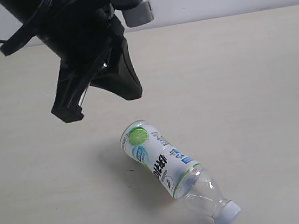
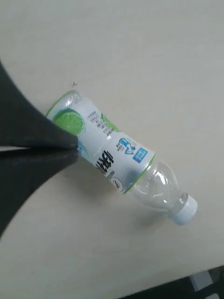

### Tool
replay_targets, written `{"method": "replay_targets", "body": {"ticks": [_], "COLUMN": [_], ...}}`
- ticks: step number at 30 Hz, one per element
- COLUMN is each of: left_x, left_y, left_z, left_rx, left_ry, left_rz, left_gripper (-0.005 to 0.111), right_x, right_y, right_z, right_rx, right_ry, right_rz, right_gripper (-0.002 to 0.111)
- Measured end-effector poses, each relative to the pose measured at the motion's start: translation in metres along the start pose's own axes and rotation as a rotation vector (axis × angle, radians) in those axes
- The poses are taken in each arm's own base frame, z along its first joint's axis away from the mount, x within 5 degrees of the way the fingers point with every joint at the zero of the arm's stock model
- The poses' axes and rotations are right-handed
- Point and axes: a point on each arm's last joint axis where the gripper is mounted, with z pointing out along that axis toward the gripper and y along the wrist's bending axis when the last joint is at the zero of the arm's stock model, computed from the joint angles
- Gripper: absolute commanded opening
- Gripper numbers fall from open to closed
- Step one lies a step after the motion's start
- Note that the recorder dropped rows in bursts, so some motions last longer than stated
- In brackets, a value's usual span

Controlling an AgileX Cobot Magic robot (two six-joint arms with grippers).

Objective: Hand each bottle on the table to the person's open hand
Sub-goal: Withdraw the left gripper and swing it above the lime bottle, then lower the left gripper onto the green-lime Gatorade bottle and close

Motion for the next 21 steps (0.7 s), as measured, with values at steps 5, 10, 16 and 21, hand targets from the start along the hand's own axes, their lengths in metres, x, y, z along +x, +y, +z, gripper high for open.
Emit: {"method": "replay_targets", "body": {"ticks": [5,10,16,21], "left_x": [0.003,0.011,0.017,0.021], "left_y": [0.017,0.029,0.036,0.039], "left_z": [0.009,0.028,0.048,0.062], "left_rx": [-0.017,0.001,0.034,0.071], "left_ry": [0.08,0.14,0.162,0.172], "left_rz": [0.073,0.204,0.351,0.384], "left_gripper": [0.0,0.0,0.001,0.027], "right_x": [0.0,0.0,0.0,0.0], "right_y": [0.0,0.0,0.0,0.0], "right_z": [0.0,0.0,0.0,0.0], "right_rx": [0.0,0.0,0.0,0.0], "right_ry": [0.0,0.0,0.0,0.0], "right_rz": [0.0,0.0,0.0,0.0], "right_gripper": [0.0,0.0,0.0,0.0]}}
